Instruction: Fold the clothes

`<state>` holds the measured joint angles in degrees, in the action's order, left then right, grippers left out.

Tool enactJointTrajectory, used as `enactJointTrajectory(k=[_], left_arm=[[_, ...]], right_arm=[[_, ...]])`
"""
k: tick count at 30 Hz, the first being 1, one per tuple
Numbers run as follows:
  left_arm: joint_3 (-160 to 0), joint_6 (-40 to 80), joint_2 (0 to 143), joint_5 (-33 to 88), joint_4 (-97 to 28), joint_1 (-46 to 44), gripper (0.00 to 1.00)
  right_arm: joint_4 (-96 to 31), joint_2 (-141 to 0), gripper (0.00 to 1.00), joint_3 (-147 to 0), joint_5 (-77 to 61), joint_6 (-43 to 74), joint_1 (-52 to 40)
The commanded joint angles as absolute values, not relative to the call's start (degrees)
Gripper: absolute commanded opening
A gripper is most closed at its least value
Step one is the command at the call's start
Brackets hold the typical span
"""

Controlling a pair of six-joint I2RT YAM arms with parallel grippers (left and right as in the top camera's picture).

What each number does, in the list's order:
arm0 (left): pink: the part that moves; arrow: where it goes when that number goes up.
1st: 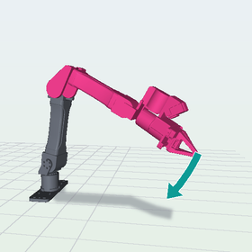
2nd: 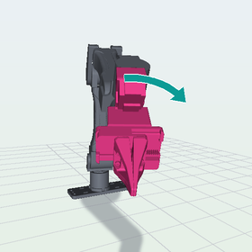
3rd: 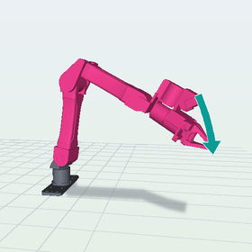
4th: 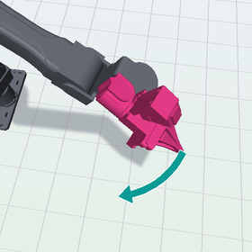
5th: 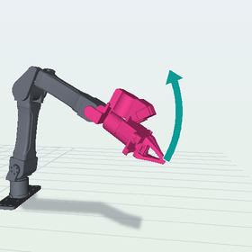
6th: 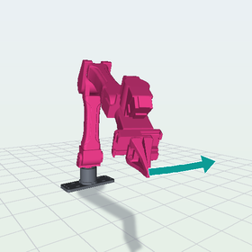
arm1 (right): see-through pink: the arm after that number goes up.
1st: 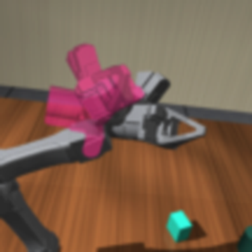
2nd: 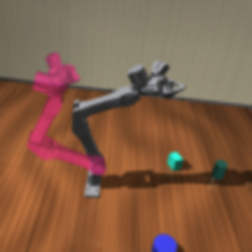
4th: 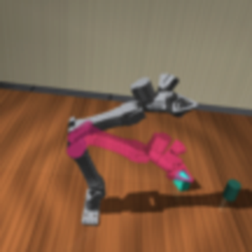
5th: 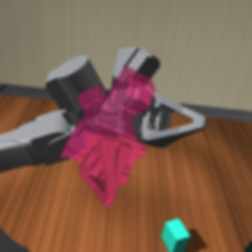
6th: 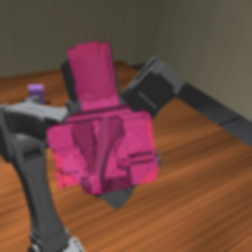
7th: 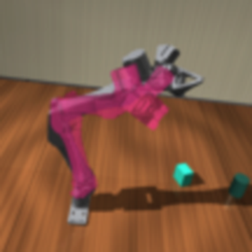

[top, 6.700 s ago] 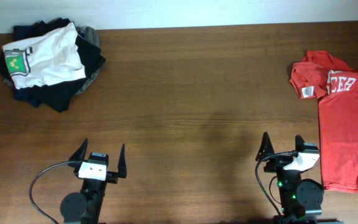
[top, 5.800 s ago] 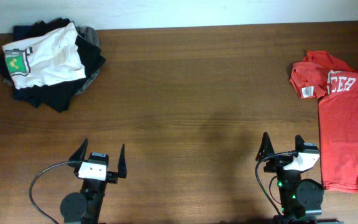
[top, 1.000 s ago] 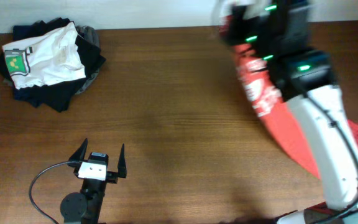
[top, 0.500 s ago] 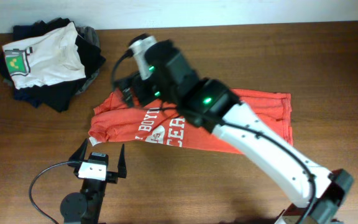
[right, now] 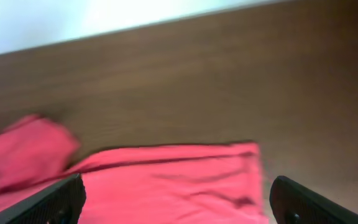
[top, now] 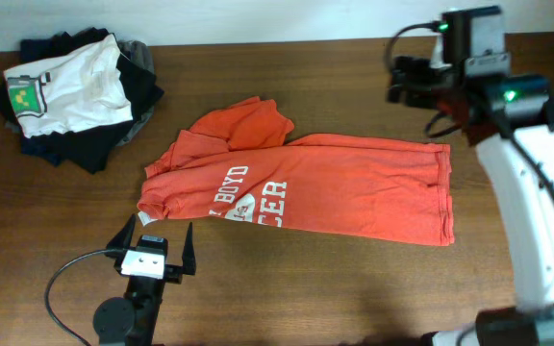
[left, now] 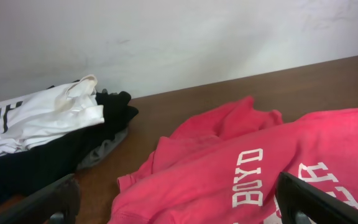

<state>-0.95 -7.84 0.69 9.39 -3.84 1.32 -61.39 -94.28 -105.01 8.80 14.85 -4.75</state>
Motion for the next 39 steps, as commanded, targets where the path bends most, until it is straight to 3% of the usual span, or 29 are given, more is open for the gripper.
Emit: enactJointTrajectory(k=[1,6,12,16,19,22,25,31,39], left_arm=[[-0.5,-7.3,0.4,9.1,-3.7,1.5,0.99],[-0.5,-7.3,0.4,9.1,-3.7,1.5,0.99],[-0.5,-7.3,0.4,9.2,-3.3,1.5,0.99],[-0.5,-6.2,0.4,19.0,-1.5,1.5,0.99],[-0.5,-5.1,0.4,30.9,6.7,1.5,0.99],[-1.2,2.3,0.9,32.4,16.4,1.5,0.99],[-5.6,5.1,4.6,33.8,15.0,1.5,0.99],[-23.8,-4.4,28.0,38.0,4.0,1.5,0.99],[-67.3,-14.7,70.2,35.7,-27.7,-1.8,0.99]], right_arm=[[-63.2,-100.2,0.98,-105.2,11.0,15.1,1.3],[-66.3,-105.4,0.98,-105.2,5.7,15.1,6.1],[-66.7,-101.4,0.98,-105.3,1.7,15.6,8.5],[-67.1,-95.3,0.98,-105.3,1.7,15.5,8.8],[-66.8,-92.3,0.98,-105.3,1.7,15.5,8.7],[-66.7,-91.4,0.98,-105.3,1.7,15.6,8.7],[-66.7,-91.5,0.98,-105.2,1.3,15.5,8.7],[-66.9,-91.5,0.98,-105.2,-1.6,15.5,8.7],[-66.9,-91.5,0.98,-105.2,-2.5,15.5,8.7]])
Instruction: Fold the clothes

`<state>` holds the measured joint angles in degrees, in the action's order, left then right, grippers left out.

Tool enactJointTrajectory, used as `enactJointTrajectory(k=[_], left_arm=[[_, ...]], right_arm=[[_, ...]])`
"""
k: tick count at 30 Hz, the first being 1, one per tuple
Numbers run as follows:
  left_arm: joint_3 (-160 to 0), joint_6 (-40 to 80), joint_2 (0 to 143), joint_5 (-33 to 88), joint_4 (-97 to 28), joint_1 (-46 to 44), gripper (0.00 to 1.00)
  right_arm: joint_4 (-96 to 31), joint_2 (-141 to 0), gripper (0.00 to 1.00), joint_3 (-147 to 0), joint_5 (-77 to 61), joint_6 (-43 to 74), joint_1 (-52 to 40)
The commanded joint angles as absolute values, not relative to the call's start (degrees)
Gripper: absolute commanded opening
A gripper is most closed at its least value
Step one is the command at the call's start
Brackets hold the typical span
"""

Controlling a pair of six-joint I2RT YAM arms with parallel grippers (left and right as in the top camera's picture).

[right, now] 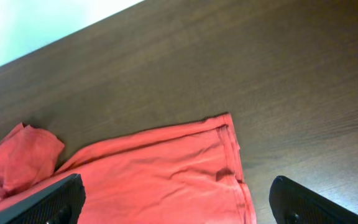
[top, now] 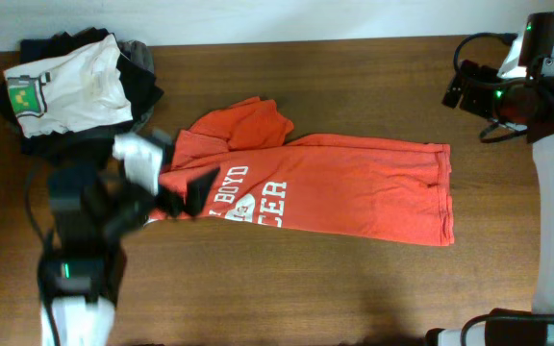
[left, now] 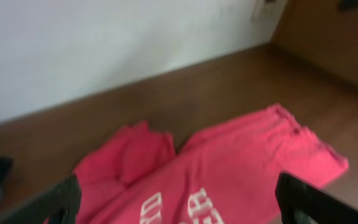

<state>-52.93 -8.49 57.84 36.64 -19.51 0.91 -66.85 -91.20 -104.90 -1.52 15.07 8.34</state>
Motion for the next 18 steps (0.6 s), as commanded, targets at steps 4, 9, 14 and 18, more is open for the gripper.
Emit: enactJointTrajectory(k=[4,9,14,18], left_arm=[[-83.0,-16.7,85.7,23.9,-36.8,-9.7,0.99],[-88.2,-17.0,100.0,18.4,-29.4,-15.6,0.99],[-88.2,-14.9,108.2,18.5,-21.3,-16.3,0.99],[-88.2,-8.6,117.2,13.4,-13.6,-16.2,0.99]], right_arm=[[-66.9,-91.5,0.98,-105.2,-2.9,15.5,8.7],[-67.3,-91.5,0.98,-105.2,-2.9,15.5,8.7],[-67.3,-91.5,0.98,-105.2,-2.9,15.5,8.7],[-68.4,-91.5,0.98,-105.2,-4.9,15.5,8.7]])
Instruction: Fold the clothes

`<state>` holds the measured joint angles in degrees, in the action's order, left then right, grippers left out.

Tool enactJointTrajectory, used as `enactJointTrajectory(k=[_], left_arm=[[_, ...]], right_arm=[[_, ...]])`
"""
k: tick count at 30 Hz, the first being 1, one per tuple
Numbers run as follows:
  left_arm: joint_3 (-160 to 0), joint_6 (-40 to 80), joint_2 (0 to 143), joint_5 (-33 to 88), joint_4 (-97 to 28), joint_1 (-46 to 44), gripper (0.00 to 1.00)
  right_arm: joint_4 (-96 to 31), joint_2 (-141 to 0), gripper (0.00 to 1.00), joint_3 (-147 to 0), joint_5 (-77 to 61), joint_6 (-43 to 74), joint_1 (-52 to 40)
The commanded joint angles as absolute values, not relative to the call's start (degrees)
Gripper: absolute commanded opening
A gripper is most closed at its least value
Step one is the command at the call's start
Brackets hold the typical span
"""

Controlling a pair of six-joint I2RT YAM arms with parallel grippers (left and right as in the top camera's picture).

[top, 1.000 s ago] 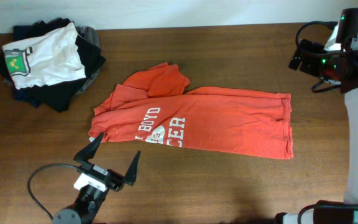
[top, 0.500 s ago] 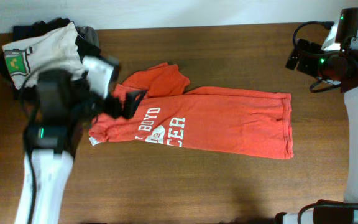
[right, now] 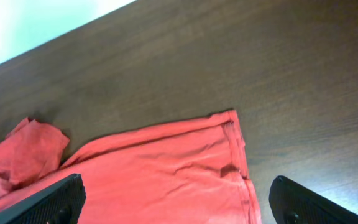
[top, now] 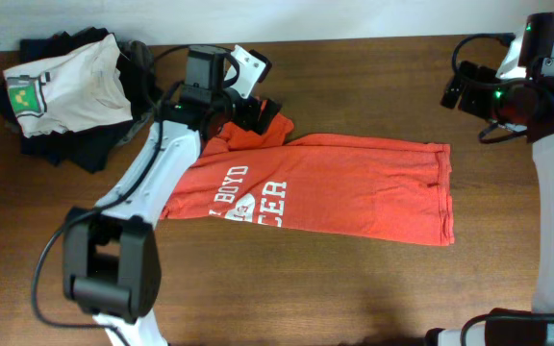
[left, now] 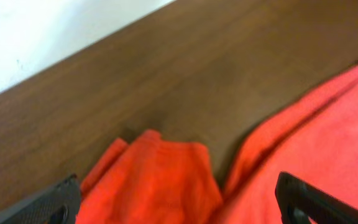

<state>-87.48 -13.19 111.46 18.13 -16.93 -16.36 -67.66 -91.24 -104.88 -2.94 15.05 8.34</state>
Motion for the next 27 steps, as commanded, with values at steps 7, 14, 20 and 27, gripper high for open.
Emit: enactJointTrajectory(k=[7,14,20,27], left_arm=[[-88.2,-8.6,126.9,8.6,-9.4,-16.1,0.99],[-88.2,-8.6,130.5,6.1,-9.4,-16.1,0.58],[-88.2,-5.8,129.1,-0.1,-9.8,-16.1,0.01],[-88.2,-2.1,114.1,-1.3,-12.5,-16.1,0.01]], right_arm=[[-69.0,-91.5,0.98,-105.2,-5.7,15.5,8.6],[-69.0,-92.4,0.98,-105.2,-5.8,15.5,8.6],[-69.5,-93.1,0.98,-105.2,-5.8,15.5,8.6],[-70.6,-93.6,0.98,-104.4,-5.8,15.5,8.6]])
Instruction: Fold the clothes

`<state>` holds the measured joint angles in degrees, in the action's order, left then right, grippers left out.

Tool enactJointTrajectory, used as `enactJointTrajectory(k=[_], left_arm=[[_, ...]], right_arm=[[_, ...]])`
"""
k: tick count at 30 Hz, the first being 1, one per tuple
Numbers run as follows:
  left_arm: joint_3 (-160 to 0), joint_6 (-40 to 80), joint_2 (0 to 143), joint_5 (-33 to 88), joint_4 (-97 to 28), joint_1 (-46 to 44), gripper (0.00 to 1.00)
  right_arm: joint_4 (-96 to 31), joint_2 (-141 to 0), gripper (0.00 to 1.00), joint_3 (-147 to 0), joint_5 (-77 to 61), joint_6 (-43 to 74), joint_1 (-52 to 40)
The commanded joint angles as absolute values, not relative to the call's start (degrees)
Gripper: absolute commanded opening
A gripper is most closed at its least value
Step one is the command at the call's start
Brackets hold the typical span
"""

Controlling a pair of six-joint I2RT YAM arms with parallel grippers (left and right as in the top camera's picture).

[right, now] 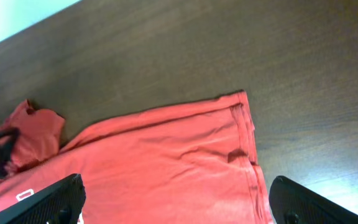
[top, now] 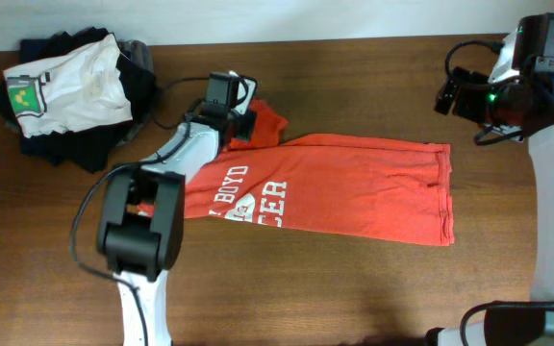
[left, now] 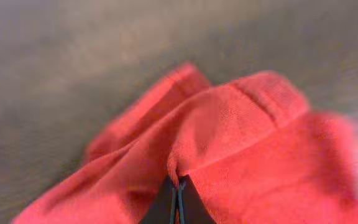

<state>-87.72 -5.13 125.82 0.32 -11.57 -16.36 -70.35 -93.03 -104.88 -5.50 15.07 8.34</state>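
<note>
An orange T-shirt (top: pixel 344 187) with white lettering lies flat across the table, with its sleeve (top: pixel 263 120) bunched at the upper left. My left gripper (top: pixel 239 123) is down on that sleeve. In the left wrist view it (left: pixel 178 196) is shut on a pinched fold of the orange sleeve (left: pixel 241 118). My right gripper (top: pixel 453 91) hangs high above the table's far right, beyond the shirt's hem corner (top: pixel 440 149). It (right: pixel 176 190) is wide open and holds nothing, with the hem (right: pixel 244 134) below it.
A pile of dark and white clothes (top: pixel 70 91) sits at the table's far left corner. Brown table surface (top: pixel 287 288) shows in front of the shirt. A pale wall runs along the back edge.
My left gripper was open above the bunched sleeve; now it is down on the sleeve and shut on a fold of it. The right gripper has shifted slightly and stays open.
At first my left gripper stood open near the table's front edge, below the shirt's lettered end, and the right hung over the far right. Then the left was over the shirt's left part, then open above the sleeve. Now it grips the sleeve.
</note>
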Motion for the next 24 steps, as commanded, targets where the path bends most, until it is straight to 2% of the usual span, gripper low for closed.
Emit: enactJointTrajectory(k=[1,6,13,22,23,24], left_arm=[[-88.2,-2.1,111.7,-1.3,-13.4,-16.2,0.01],[-88.2,-2.2,98.1,-1.3,-21.7,-16.0,0.01],[-88.2,-2.1,88.1,-1.7,-37.0,-16.0,0.01],[-88.2,4.3,83.8,-16.0,-46.2,-16.0,0.01],[-88.2,4.3,84.1,-16.2,-46.7,-16.0,0.02],[-88.2,4.3,84.4,-16.2,-47.1,-16.0,0.11]], right_arm=[[-70.5,-93.8,0.98,-103.8,-5.8,15.5,8.6],[-70.5,-94.3,0.98,-99.9,-6.0,15.6,8.6],[-73.0,-94.3,0.98,-98.5,-8.4,15.5,8.6],[-72.4,-94.4,0.98,-93.9,-10.1,15.5,7.8],[-71.1,-94.4,0.98,-92.6,-10.2,15.5,7.4],[-69.4,-94.4,0.98,-91.0,-10.2,15.5,7.0]])
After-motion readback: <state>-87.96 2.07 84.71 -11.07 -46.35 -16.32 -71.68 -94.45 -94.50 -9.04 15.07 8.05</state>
